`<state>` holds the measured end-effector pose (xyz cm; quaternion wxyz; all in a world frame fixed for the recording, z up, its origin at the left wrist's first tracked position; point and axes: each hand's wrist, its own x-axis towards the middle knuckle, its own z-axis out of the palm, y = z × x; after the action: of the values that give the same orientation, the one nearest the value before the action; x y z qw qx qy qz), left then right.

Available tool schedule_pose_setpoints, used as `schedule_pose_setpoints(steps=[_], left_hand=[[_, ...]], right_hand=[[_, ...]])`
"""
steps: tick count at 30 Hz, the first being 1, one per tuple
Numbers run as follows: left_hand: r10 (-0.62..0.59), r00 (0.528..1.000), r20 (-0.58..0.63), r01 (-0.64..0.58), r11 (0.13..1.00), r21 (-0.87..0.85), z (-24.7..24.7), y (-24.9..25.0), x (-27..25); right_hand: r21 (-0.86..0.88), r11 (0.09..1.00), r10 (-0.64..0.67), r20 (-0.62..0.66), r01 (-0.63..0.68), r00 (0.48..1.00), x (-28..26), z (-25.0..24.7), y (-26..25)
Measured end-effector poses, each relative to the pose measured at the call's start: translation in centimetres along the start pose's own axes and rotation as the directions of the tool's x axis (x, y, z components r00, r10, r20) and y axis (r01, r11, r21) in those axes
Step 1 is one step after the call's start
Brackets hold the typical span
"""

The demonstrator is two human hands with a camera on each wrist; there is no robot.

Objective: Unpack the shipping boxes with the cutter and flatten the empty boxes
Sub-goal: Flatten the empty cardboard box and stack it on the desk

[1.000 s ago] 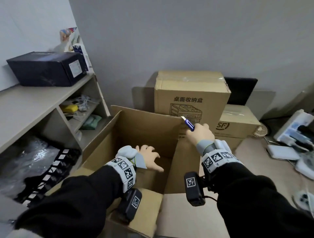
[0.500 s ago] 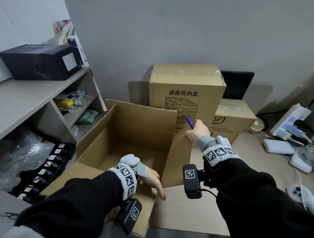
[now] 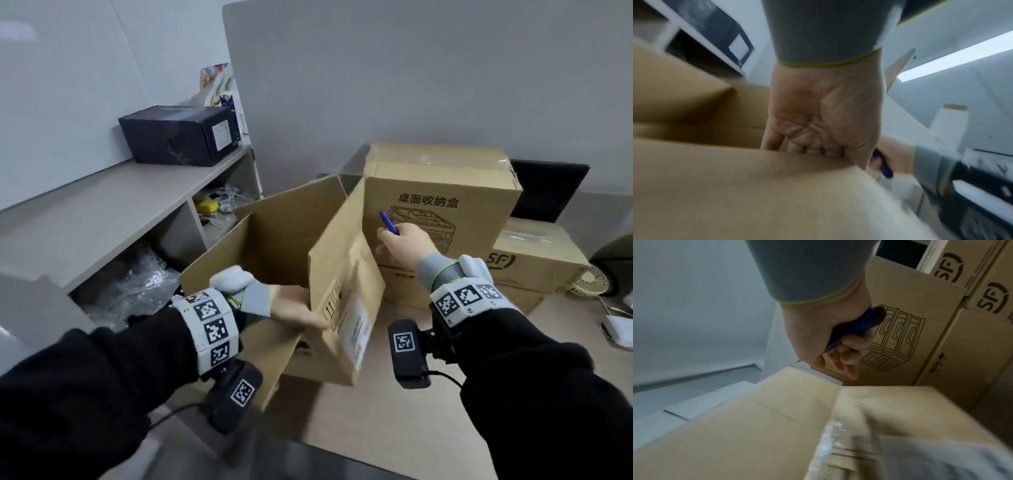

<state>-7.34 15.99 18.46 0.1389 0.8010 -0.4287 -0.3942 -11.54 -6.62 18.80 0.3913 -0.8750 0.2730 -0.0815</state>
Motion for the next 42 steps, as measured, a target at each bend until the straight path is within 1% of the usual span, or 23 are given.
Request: schedule_pose_setpoints(steps=[3, 5, 7, 9, 11, 12, 13, 15, 18, 20, 25, 26, 27, 29, 32, 33, 34, 35, 36, 37, 38, 39, 42], left_hand=[[-0.041, 0.995, -0.087, 0.029, 0.991, -0.133, -4.2, 0.1, -4.0], [-0.103, 0.962, -0.252, 0.052, 0.978, -0.202, -5.7, -0.1, -5.8], [-0.128, 0.923, -0.363, 0.029, 0.964, -0.265, -6.0, -1.2, -7.1], [-0.156, 0.9, -0.406, -0.015, 0.922, -0.387, -5.5, -2.5, -7.4], [-0.194, 0.877, -0.44, -0.066, 0.857, -0.51, -4.7, -4.0, -7.2], [-0.217, 0.865, -0.453, -0.068, 0.843, -0.533, -4.2, -4.4, -7.1], [-0.236, 0.857, -0.458, -0.053, 0.844, -0.534, -3.6, -5.1, -7.0], [-0.327, 0.844, -0.424, 0.054, 0.839, -0.541, -2.7, -6.0, -6.8], [-0.403, 0.854, -0.328, 0.193, 0.832, -0.519, -2.3, -7.4, -6.9], [-0.467, 0.844, -0.263, 0.296, 0.815, -0.498, -2.8, -7.4, -7.5], [-0.51, 0.856, -0.085, 0.46, 0.827, -0.322, -5.6, -7.3, -10.8], [-0.527, 0.844, -0.105, 0.48, 0.827, -0.293, -6.1, -7.2, -11.4], [-0.542, 0.824, -0.164, 0.487, 0.826, -0.283, -6.6, -6.5, -12.0], [-0.512, 0.789, -0.339, 0.418, 0.853, -0.314, -7.5, -5.6, -12.5], [-0.411, 0.773, -0.484, 0.289, 0.906, -0.309, -9.5, -5.3, -13.0], [-0.415, 0.741, -0.528, 0.28, 0.906, -0.319, -10.2, -5.4, -13.1], [-0.438, 0.678, -0.59, 0.292, 0.897, -0.33, -11.1, -5.6, -13.1], [-0.453, 0.592, -0.666, 0.326, 0.891, -0.316, -11.8, -5.9, -13.1], [-0.435, 0.517, -0.737, 0.356, 0.892, -0.277, -12.6, -5.9, -13.1], [-0.4, 0.488, -0.776, 0.378, 0.898, -0.226, -13.1, -5.5, -12.9], [-0.357, 0.495, -0.793, 0.389, 0.906, -0.165, -13.5, -4.9, -12.5], [-0.326, 0.535, -0.78, 0.398, 0.911, -0.107, -13.8, -4.4, -11.9], [-0.282, 0.721, -0.633, 0.392, 0.919, 0.037, -13.5, -2.1, -8.9]], right_hand=[[-0.129, 0.989, 0.079, 0.043, -0.073, 0.996, 0.1, 1.6, 0.1], [-0.12, 0.985, 0.133, 0.081, -0.123, 0.988, 0.4, 2.6, 0.3], [-0.014, 0.986, 0.165, 0.099, -0.165, 0.981, 0.6, 3.5, 0.3], [0.115, 0.977, 0.166, 0.123, -0.18, 0.978, 0.6, 4.3, 0.0], [0.196, 0.968, 0.128, 0.163, -0.159, 0.978, 0.3, 5.3, -0.7], [0.22, 0.964, 0.108, 0.179, -0.147, 0.978, 0.0, 5.7, -1.2], [0.229, 0.964, 0.091, 0.188, -0.134, 0.978, -0.2, 6.1, -1.6], [0.227, 0.968, 0.061, 0.198, -0.107, 0.978, -0.5, 6.6, -2.3], [0.215, 0.973, 0.048, 0.184, -0.088, 0.982, -0.6, 7.1, -2.9], [0.2, 0.977, 0.041, 0.172, -0.076, 0.984, -0.5, 7.2, -3.1], [0.067, 0.998, -0.007, 0.124, -0.001, 0.992, -0.2, 7.5, -3.8], [0.054, 0.999, -0.012, 0.117, 0.005, 0.993, -0.1, 7.5, -3.9], [0.043, 0.999, -0.018, 0.11, 0.013, 0.994, -0.1, 7.5, -4.0], [0.027, 1.0, -0.016, 0.103, 0.013, 0.995, 0.0, 7.6, -4.2], [-0.006, 1.0, -0.012, 0.103, 0.013, 0.995, 0.1, 7.8, -4.5], [-0.02, 1.0, -0.008, 0.108, 0.011, 0.994, 0.2, 7.9, -4.6], [-0.033, 0.999, -0.004, 0.113, 0.007, 0.994, 0.2, 8.0, -4.6], [-0.04, 0.999, 0.001, 0.117, 0.003, 0.993, 0.3, 8.1, -4.6], [-0.044, 0.999, 0.004, 0.119, 0.001, 0.993, 0.3, 8.1, -4.6], [-0.046, 0.999, 0.006, 0.12, 0.0, 0.993, 0.2, 8.1, -4.6], [-0.047, 0.999, 0.004, 0.118, 0.001, 0.993, 0.1, 8.1, -4.6], [-0.048, 0.999, 0.0, 0.115, 0.006, 0.993, 0.1, 8.1, -4.5], [-0.056, 0.998, -0.024, 0.104, 0.03, 0.994, -0.2, 7.9, -4.6]])
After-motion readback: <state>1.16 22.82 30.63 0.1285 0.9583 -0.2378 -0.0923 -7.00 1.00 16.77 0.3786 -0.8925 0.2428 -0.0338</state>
